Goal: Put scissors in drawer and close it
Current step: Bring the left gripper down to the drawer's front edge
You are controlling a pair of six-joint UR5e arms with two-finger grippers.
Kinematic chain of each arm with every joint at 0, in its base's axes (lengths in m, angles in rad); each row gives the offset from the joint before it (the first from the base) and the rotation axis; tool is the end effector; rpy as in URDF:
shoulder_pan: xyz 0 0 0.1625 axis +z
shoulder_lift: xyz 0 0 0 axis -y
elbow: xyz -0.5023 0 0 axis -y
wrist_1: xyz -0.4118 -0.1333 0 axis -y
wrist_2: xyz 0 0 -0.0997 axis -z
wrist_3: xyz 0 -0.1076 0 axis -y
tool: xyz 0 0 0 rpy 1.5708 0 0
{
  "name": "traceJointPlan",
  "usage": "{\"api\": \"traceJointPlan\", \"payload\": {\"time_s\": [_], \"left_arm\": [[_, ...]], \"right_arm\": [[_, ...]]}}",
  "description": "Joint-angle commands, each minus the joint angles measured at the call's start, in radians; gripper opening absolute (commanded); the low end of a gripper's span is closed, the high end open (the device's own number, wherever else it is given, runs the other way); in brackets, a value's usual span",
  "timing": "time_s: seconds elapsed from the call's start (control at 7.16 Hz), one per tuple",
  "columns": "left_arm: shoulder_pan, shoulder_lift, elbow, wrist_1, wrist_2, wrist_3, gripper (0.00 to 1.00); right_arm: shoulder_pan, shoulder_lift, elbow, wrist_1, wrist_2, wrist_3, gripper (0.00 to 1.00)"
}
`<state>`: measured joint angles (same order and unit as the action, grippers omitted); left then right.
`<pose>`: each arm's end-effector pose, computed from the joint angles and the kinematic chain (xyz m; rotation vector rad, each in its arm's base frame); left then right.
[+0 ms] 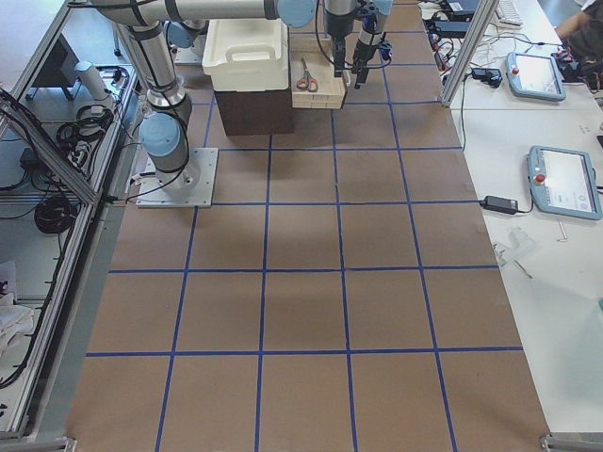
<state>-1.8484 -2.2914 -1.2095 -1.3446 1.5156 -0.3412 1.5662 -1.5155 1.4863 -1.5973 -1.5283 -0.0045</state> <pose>-0.3536 -0.7327 0.2754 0.1050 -3.1198 -0.2244 0.1354 -0.5455 0.5743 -0.0017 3.0982 -0.0866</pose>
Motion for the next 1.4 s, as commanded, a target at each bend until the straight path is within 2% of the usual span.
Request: {"api": "traceJointPlan", "payload": {"time_s": [0.0, 0.28, 0.56, 0.98, 1.26], "left_arm": [[0.000, -0.005, -0.001, 0.001, -0.003, -0.021, 1.00], [0.000, -0.003, -0.002, -0.013, -0.035, -0.050, 1.00], [-0.003, -0.008, -0.002, -0.092, -0.038, -0.071, 1.00], [-0.006, -0.016, -0.002, -0.103, -0.038, -0.062, 1.00], [-0.017, 0.015, 0.001, -0.131, -0.040, -0.062, 1.00]], "right_arm": [[0.000, 0.000, 0.000, 0.000, 0.000, 0.000, 1.00], [0.002, 0.000, 0.000, -0.001, 0.001, 0.000, 1.00], [0.000, 0.000, 0.000, -0.001, 0.001, 0.000, 1.00], [0.000, 0.001, 0.000, 0.000, -0.001, 0.000, 1.00], [0.000, 0.001, 0.000, -0.001, -0.001, 0.000, 1.00]]}}
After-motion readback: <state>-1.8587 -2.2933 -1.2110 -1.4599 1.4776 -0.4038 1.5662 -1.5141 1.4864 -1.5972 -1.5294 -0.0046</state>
